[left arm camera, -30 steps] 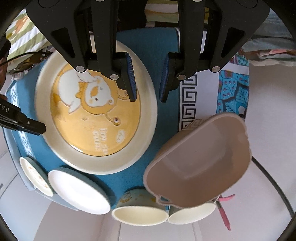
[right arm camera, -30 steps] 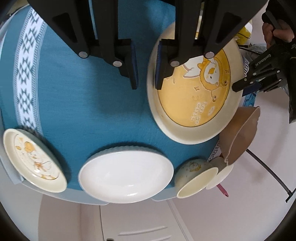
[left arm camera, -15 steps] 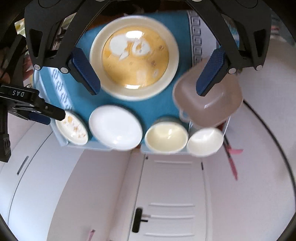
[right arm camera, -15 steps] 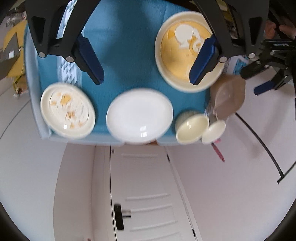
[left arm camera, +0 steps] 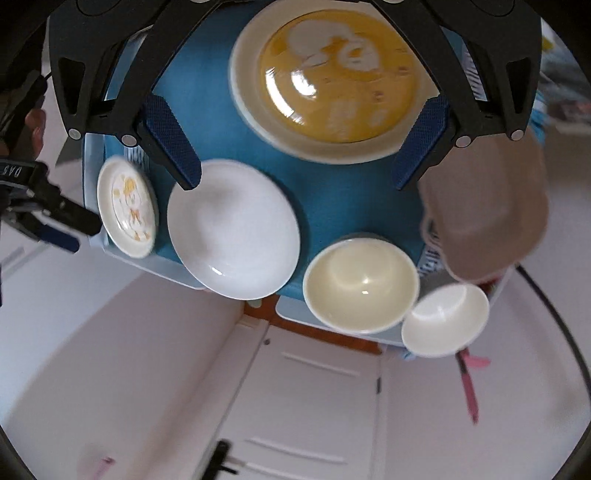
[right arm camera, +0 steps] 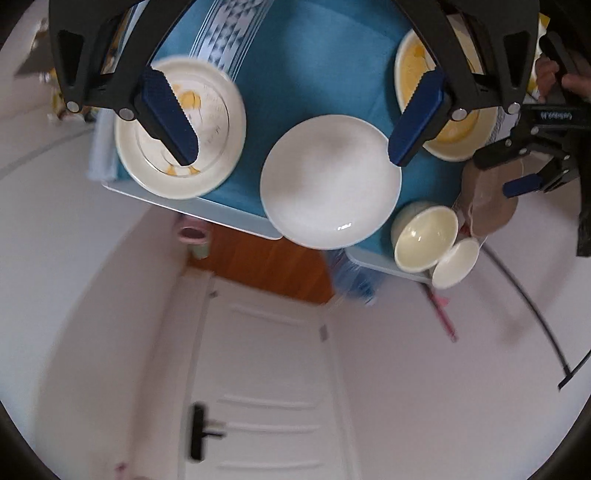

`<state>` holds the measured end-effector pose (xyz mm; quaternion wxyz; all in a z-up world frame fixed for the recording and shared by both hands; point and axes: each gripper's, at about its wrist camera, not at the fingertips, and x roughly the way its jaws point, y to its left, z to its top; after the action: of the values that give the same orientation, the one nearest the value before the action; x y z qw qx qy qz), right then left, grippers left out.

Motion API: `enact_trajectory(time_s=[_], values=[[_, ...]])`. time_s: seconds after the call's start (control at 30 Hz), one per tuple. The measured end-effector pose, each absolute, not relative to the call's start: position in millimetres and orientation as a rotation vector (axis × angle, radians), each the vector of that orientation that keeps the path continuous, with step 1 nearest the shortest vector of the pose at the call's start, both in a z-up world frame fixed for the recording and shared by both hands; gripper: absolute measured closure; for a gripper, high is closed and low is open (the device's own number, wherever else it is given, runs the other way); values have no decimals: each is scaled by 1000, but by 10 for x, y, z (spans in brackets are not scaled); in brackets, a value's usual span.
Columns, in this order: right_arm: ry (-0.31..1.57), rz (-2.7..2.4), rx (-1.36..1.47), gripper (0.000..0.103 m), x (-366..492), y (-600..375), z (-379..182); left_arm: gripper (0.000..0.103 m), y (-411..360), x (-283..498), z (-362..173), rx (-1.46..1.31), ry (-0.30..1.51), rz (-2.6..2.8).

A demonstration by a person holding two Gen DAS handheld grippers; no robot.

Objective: Organize plates and bowls
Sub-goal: 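Close both grippers on the rim of the large white plate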

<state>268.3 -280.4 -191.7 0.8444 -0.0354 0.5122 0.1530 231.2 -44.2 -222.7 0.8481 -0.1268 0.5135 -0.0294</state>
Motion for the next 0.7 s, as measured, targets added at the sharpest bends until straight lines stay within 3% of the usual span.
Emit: enact_trajectory(time_s=[0.1, 0.13, 0.17, 0.27, 0.4, 0.5, 0.67, 0.7], values=[[1142, 422, -98, 1, 2994, -2900, -2190, 10, -561, 2485, -2452, -319, 1112, -4], [1158, 448, -115, 2, 3099, -2928, -2283, 21, -577, 2526, -2514, -330, 1124, 4], [1174, 476, -127, 7, 3186, -2933, -2382, 32, -602, 2586, -2611, -346, 1139, 11], [1213, 554, -134, 27, 3399, -2946, -2656, 49, -668, 2703, -2845, -375, 1172, 22], [1253, 610, -139, 44, 3542, -2970, -2952, 53, -724, 2793, -3070, -383, 1192, 50], [1277, 640, -123, 52, 3629, -3005, -3120, 57, -747, 2847, -3170, -386, 1196, 66], [1268, 685, -113, 56, 3704, -2972, -3273, 66, -775, 2897, -3280, -387, 1208, 93], [1268, 690, -118, 62, 3713, -2956, -3291, 66, -776, 2903, -3289, -390, 1209, 95]])
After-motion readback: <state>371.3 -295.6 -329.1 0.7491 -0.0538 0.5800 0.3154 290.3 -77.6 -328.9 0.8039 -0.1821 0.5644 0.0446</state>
